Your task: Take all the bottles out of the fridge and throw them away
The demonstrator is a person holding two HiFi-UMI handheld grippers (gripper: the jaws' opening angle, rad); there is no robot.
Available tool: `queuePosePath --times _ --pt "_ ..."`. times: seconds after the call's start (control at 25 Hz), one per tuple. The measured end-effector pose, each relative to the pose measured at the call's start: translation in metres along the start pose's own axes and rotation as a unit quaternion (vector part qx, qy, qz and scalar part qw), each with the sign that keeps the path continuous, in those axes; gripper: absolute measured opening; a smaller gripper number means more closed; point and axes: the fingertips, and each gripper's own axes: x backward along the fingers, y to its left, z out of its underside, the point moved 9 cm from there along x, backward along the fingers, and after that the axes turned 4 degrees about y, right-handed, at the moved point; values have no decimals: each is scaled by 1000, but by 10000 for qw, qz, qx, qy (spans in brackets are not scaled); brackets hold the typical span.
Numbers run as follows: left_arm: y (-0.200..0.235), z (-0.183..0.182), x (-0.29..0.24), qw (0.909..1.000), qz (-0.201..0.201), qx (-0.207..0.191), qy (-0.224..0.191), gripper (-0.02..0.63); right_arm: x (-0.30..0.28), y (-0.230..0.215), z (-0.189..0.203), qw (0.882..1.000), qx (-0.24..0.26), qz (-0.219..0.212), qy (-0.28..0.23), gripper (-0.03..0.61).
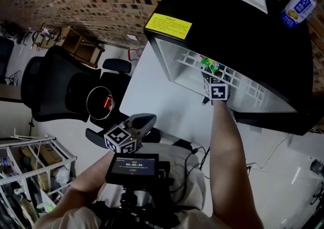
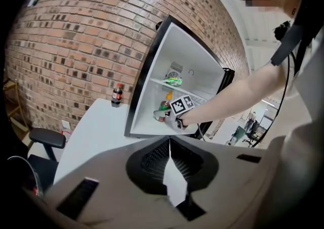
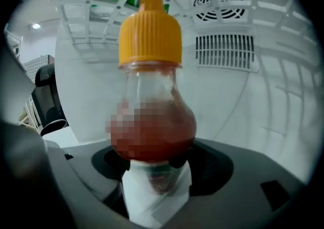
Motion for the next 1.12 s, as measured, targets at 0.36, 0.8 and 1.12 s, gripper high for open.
queuePosePath --times 0.36,0.8,1.12 --pt "1 2 1 10000 14 31 -33 12 3 3 3 9990 -420 -34 -127 261" --pt "0 6 3 10000 70 34 -56 12 24 17 12 9992 -221 -55 -317 259" --pt "-1 4 -4 9997 216 -16 -77 12 64 49 26 9965 168 -570 -584 259"
